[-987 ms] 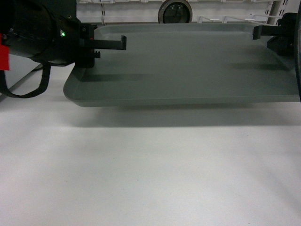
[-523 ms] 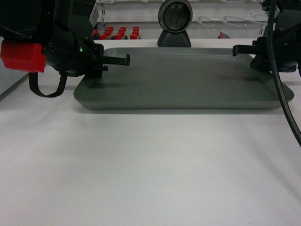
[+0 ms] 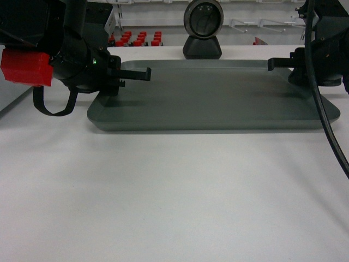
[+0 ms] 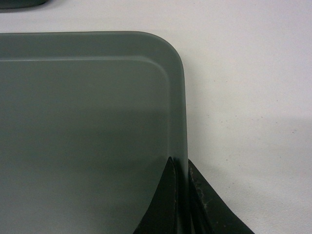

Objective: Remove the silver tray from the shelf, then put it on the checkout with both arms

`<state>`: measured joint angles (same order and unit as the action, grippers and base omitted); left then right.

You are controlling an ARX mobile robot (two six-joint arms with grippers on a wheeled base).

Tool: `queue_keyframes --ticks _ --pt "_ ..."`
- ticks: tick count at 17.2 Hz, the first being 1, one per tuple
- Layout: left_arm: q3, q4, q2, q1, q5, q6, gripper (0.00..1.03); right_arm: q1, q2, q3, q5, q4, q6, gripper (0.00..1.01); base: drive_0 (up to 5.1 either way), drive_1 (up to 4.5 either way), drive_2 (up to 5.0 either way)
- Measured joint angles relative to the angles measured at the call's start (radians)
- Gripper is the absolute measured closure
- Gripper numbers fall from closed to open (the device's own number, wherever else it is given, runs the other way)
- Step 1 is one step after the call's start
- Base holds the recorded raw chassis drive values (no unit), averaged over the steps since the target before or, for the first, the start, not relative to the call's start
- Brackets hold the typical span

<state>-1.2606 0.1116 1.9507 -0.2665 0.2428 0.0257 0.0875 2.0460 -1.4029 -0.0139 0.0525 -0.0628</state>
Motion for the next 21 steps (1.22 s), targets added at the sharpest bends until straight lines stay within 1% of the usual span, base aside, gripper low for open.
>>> queue_keyframes --ticks 1,2,3,4,6,7,8,9,10,11,16,19,21 --pt "0.0 0.001 0.0 0.0 -0.001 0.0 1.0 0.003 0.0 -0.001 -0.002 -0.002 0.004 0.99 0.0 0.0 0.0" --pt "0.0 0.005 0.0 0.0 -0.002 -0.005 0.95 0.004 0.0 -0.001 -0.009 -0.002 0.01 0.97 0.0 0.0 0.0" --pt "0.001 0.001 0.0 0.0 0.001 -0.026 0.87 0.004 0.001 -0.001 -0.021 0.0 0.029 0.89 0.0 0.0 0.0" --pt "0.002 0.008 0.0 0.0 0.005 -0.036 0.79 0.005 0.001 -0.001 -0.036 0.001 0.044 0.82 0.0 0.0 0.0" --pt "0.005 0.031 0.0 0.007 0.004 -0.046 0.63 0.003 0.001 -0.001 -0.059 0.007 0.066 0.65 0.0 0.0 0.0" --pt "0.01 0.058 0.0 0.008 0.0 -0.052 0.47 0.0 0.001 0.0 -0.065 0.009 0.081 0.48 0.0 0.0 0.0" --pt "0.017 0.083 -0.018 0.005 -0.016 -0.051 0.21 -0.004 -0.002 0.005 -0.066 0.02 0.082 0.23 0.0 0.0 0.0" --pt "0.029 0.118 -0.072 -0.007 -0.032 -0.044 0.03 -0.005 -0.031 0.041 -0.047 0.063 0.072 0.01 0.0 0.0 0.0" --pt "0.061 0.172 -0.187 -0.02 -0.08 -0.027 0.05 -0.002 -0.137 0.114 -0.003 0.155 0.04 0.03 0.0 0.0 0.0" --pt "0.073 0.187 -0.243 -0.021 -0.095 -0.018 0.05 -0.002 -0.192 0.141 0.008 0.195 0.026 0.03 0.0 0.0 0.0" --pt "0.094 0.211 -0.352 -0.025 -0.113 -0.002 0.05 -0.002 -0.298 0.196 0.024 0.286 0.001 0.03 0.0 0.0 0.0" --pt "0.11 0.221 -0.413 -0.024 -0.113 0.006 0.05 -0.001 -0.355 0.229 0.026 0.329 -0.013 0.03 0.0 0.0 0.0" --pt "0.169 0.229 -0.539 -0.003 -0.113 0.033 0.05 0.005 -0.476 0.312 0.026 0.414 -0.043 0.03 0.0 0.0 0.0"
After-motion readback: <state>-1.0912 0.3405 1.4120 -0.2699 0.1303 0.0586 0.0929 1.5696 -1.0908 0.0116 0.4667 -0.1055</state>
